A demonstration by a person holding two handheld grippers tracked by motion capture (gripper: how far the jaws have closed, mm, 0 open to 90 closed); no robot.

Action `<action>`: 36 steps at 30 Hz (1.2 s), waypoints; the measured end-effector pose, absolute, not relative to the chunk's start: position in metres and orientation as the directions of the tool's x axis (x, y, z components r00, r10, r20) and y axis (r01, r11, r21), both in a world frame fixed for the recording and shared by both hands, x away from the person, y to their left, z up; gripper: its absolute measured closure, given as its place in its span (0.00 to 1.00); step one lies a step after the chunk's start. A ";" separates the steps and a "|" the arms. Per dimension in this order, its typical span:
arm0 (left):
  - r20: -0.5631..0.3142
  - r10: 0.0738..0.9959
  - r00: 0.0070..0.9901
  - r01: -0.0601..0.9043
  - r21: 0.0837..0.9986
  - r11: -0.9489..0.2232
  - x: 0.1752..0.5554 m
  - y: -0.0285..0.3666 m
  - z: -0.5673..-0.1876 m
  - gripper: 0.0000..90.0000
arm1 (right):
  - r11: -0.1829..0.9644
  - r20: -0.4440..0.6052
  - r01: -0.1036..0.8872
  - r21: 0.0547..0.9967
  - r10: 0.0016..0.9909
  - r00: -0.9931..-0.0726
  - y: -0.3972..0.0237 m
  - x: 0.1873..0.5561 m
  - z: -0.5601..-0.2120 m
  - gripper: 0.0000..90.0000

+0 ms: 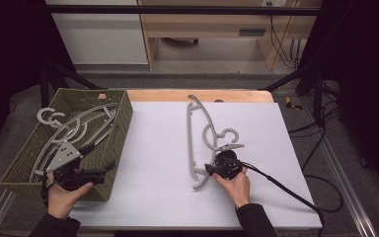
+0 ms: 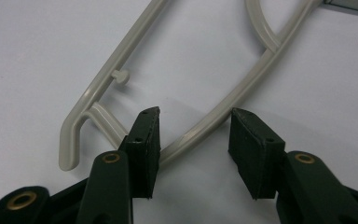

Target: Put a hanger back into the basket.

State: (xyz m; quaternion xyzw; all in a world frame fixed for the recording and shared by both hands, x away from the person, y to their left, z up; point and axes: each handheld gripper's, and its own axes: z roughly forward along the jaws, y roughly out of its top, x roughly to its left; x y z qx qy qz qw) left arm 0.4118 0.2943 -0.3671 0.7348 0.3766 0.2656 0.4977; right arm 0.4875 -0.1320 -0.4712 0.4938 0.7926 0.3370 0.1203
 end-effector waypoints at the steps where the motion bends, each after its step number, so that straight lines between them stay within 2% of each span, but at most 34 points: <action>1: 0.016 0.818 0.575 0.288 0.932 -0.220 0.412 0.294 -0.367 0.10 | 0.281 0.143 0.705 0.651 0.867 -0.477 -0.132 0.487 -0.471 0.61; 7: 0.015 0.820 0.572 0.287 0.933 -0.217 0.411 0.297 -0.366 0.10 | 0.277 0.152 0.728 0.627 0.873 -0.463 -0.139 0.484 -0.468 0.67; 11: 0.013 0.822 0.570 0.286 0.934 -0.213 0.410 0.297 -0.365 0.10 | 0.264 0.183 0.745 0.613 0.869 -0.459 -0.148 0.480 -0.464 0.75; 15: 0.012 0.822 0.569 0.286 0.934 -0.212 0.410 0.297 -0.365 0.10 | 0.277 0.164 0.748 0.602 0.874 -0.457 -0.155 0.475 -0.461 0.79; 20: 0.014 0.823 0.568 0.284 0.935 -0.212 0.410 0.297 -0.365 0.10 | 0.279 0.155 0.743 0.608 0.876 -0.456 -0.158 0.474 -0.460 0.79; 22: 0.018 0.822 0.569 0.286 0.933 -0.218 0.411 0.296 -0.365 0.10 | 0.289 0.131 0.723 0.628 0.876 -0.464 -0.158 0.476 -0.464 0.70; 24: 0.020 0.822 0.570 0.287 0.932 -0.222 0.411 0.296 -0.366 0.10 | 0.292 0.110 0.713 0.637 0.882 -0.459 -0.156 0.477 -0.468 0.67; 30: 0.020 0.821 0.571 0.289 0.931 -0.224 0.411 0.295 -0.366 0.10 | 0.297 0.085 0.714 0.634 0.891 -0.447 -0.155 0.478 -0.470 0.72; 36: 0.015 0.823 0.567 0.289 0.933 -0.216 0.410 0.297 -0.365 0.10 | 0.282 0.097 0.759 0.587 0.906 -0.411 -0.163 0.476 -0.465 0.78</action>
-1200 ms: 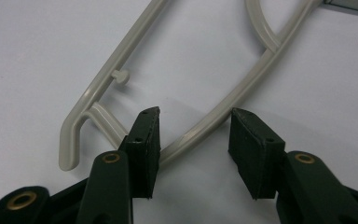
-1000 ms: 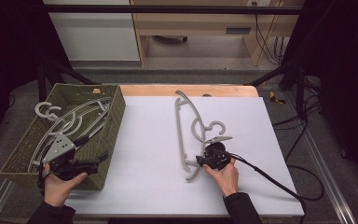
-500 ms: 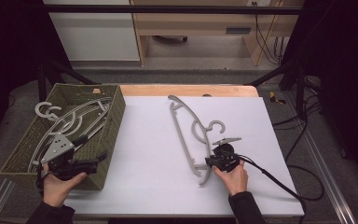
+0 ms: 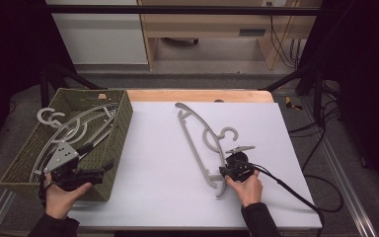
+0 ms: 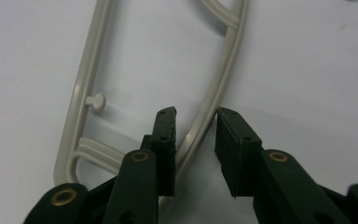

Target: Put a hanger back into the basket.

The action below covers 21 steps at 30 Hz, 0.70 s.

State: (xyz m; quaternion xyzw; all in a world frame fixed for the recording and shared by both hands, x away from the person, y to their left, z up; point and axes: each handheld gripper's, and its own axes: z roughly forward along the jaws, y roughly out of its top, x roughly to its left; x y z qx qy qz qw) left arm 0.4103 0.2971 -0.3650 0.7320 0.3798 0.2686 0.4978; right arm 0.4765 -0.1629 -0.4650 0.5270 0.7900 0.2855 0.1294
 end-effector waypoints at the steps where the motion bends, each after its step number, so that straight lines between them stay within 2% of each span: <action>1: 0.014 0.825 0.566 0.290 0.933 -0.215 0.410 0.297 -0.365 0.10 | 0.272 0.108 0.766 0.582 0.908 -0.405 -0.166 0.476 -0.465 0.79; 9: 0.020 0.822 0.569 0.289 0.931 -0.222 0.410 0.297 -0.364 0.10 | 0.243 0.145 0.798 0.552 0.914 -0.378 -0.194 0.473 -0.462 0.88; 13: 0.020 0.821 0.571 0.288 0.931 -0.223 0.410 0.297 -0.364 0.10 | 0.264 0.186 0.792 0.550 0.886 -0.424 -0.206 0.468 -0.462 0.92; 15: 0.021 0.821 0.571 0.288 0.931 -0.224 0.410 0.297 -0.364 0.10 | 0.312 0.185 0.777 0.547 0.860 -0.476 -0.210 0.465 -0.462 0.92; 21: 0.021 0.820 0.572 0.288 0.931 -0.225 0.410 0.297 -0.364 0.10 | 0.362 0.148 0.748 0.557 0.843 -0.518 -0.209 0.463 -0.462 0.88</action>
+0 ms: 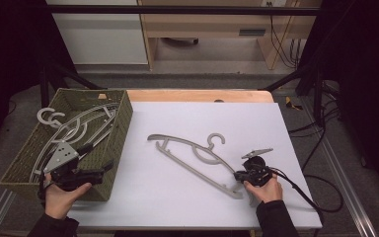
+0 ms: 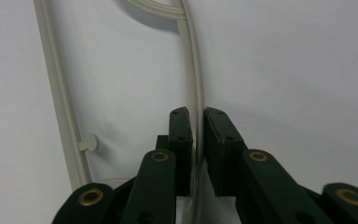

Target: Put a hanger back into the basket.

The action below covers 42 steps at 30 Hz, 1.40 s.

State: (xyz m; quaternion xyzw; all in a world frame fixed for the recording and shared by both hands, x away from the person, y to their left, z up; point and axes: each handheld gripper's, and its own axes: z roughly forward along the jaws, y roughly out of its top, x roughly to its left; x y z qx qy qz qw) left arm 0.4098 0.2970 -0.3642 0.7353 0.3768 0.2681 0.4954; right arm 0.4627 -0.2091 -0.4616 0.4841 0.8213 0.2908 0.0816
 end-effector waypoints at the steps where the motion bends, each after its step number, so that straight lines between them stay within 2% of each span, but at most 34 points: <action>1: 0.021 0.820 0.572 0.288 0.931 -0.225 0.410 0.297 -0.364 0.10 | 0.372 0.129 0.742 0.558 0.844 -0.521 -0.209 0.462 -0.462 0.87; 7: 0.023 0.818 0.574 0.292 0.928 -0.231 0.410 0.296 -0.365 0.10 | 0.407 0.084 0.746 0.528 0.849 -0.522 -0.199 0.460 -0.462 0.83; 11: 0.027 0.816 0.578 0.294 0.925 -0.239 0.411 0.293 -0.366 0.10 | 0.452 0.028 0.746 0.489 0.846 -0.532 -0.192 0.461 -0.459 0.89; 14: 0.027 0.814 0.581 0.296 0.924 -0.242 0.411 0.292 -0.366 0.10 | 0.421 0.042 0.773 0.475 0.866 -0.498 -0.190 0.463 -0.459 0.91; 23: 0.036 0.811 0.584 0.291 0.923 -0.250 0.410 0.292 -0.366 0.10 | 0.364 0.132 0.795 0.486 0.868 -0.478 -0.195 0.465 -0.456 0.93; 30: 0.036 0.804 0.593 0.286 0.924 -0.253 0.408 0.289 -0.363 0.10 | 0.380 0.175 0.746 0.547 0.819 -0.546 -0.195 0.461 -0.444 0.93; 37: 0.039 0.782 0.622 0.286 0.918 -0.273 0.404 0.283 -0.355 0.09 | 0.468 0.134 0.648 0.601 0.740 -0.659 -0.193 0.450 -0.424 0.92; 42: 0.044 0.755 0.654 0.300 0.901 -0.312 0.404 0.274 -0.350 0.08 | 0.500 0.116 0.607 0.618 0.706 -0.699 -0.191 0.443 -0.413 0.92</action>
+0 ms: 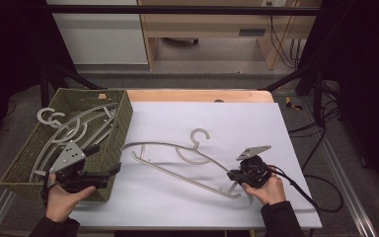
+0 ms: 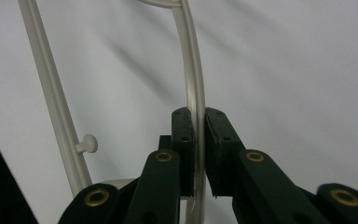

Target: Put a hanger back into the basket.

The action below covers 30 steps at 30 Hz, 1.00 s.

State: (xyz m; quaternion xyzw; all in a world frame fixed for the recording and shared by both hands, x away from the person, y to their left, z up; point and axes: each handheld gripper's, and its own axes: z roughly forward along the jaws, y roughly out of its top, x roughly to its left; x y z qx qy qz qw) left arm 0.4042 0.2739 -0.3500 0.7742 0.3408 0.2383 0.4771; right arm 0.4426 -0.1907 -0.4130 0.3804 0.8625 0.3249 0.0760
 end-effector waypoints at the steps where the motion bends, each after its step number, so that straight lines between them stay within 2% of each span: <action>1: 0.044 0.748 0.662 0.304 0.896 -0.322 0.405 0.272 -0.349 0.08 | 0.518 0.100 0.581 0.627 0.687 -0.720 -0.191 0.440 -0.409 0.92; 11: 0.105 0.659 0.745 0.321 0.810 -0.491 0.419 0.234 -0.342 0.09 | 0.585 0.080 0.515 0.627 0.609 -0.789 -0.184 0.430 -0.400 0.92; 17: 0.139 0.590 0.795 0.315 0.737 -0.598 0.433 0.208 -0.348 0.16 | 0.594 0.090 0.497 0.633 0.581 -0.809 -0.183 0.426 -0.399 0.92; 22: 0.187 0.528 0.828 0.295 0.656 -0.694 0.442 0.193 -0.359 0.30 | 0.615 0.082 0.471 0.632 0.551 -0.830 -0.183 0.424 -0.399 0.92; 30: 0.170 0.480 0.861 0.302 0.589 -0.750 0.446 0.184 -0.377 0.57 | 0.649 0.069 0.448 0.614 0.522 -0.850 -0.178 0.421 -0.402 0.92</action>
